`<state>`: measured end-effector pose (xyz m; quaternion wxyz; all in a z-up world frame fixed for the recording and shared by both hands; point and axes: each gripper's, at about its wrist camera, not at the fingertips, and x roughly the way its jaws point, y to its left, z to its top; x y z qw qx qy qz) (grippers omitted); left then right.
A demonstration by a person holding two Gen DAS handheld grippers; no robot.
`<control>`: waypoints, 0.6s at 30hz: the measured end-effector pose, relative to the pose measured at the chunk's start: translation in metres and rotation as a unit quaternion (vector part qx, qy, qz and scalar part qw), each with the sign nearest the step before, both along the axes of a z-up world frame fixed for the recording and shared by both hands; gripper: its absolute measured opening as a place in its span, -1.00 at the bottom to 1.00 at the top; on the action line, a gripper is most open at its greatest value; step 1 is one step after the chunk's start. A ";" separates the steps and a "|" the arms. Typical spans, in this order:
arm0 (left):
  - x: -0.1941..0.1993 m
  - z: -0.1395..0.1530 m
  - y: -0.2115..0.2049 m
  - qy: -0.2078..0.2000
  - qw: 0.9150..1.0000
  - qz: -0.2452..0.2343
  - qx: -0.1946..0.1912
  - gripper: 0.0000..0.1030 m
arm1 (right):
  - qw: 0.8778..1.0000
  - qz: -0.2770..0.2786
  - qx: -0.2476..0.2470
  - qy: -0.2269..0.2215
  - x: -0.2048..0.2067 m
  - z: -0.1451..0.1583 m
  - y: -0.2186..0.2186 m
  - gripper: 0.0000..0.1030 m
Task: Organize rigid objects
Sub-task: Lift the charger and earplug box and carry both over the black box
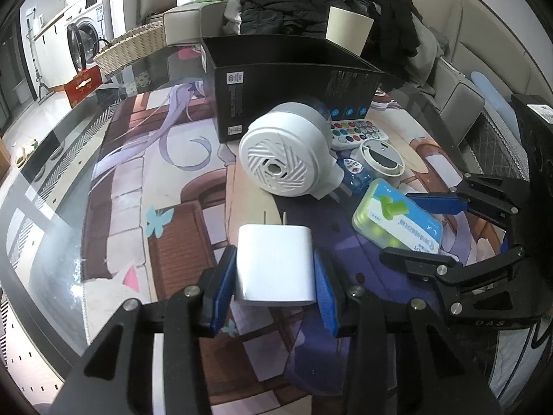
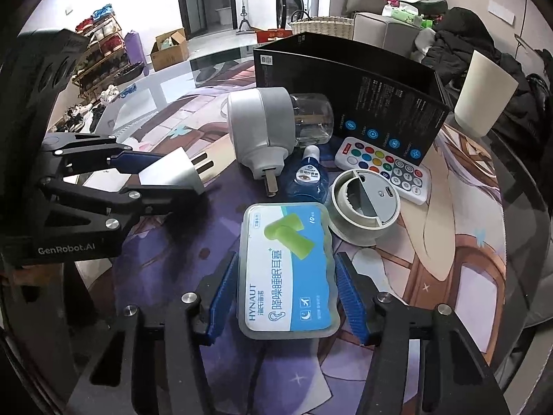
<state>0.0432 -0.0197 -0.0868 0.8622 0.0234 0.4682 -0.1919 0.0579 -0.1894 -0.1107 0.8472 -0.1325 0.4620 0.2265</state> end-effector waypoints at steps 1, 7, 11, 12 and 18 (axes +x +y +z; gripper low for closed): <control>0.000 0.000 0.000 -0.002 1.000 0.000 -0.001 -0.20 | 1.000 0.001 0.003 -0.002 -0.001 0.000 0.000 0.09; -0.004 0.011 0.001 -0.031 1.000 0.002 -0.007 -0.20 | 0.999 0.008 0.019 -0.029 -0.008 0.012 0.002 0.09; -0.010 0.025 0.003 -0.068 0.998 0.007 -0.015 -0.20 | 0.997 0.005 0.039 -0.066 -0.013 0.027 -0.001 0.09; -0.012 0.028 0.003 -0.078 0.997 0.008 -0.016 -0.20 | 0.996 0.002 0.042 -0.077 -0.015 0.031 -0.001 0.09; -0.029 0.060 0.007 -0.180 0.983 0.007 -0.029 -0.20 | 0.982 -0.009 0.080 -0.173 -0.034 0.065 -0.008 0.09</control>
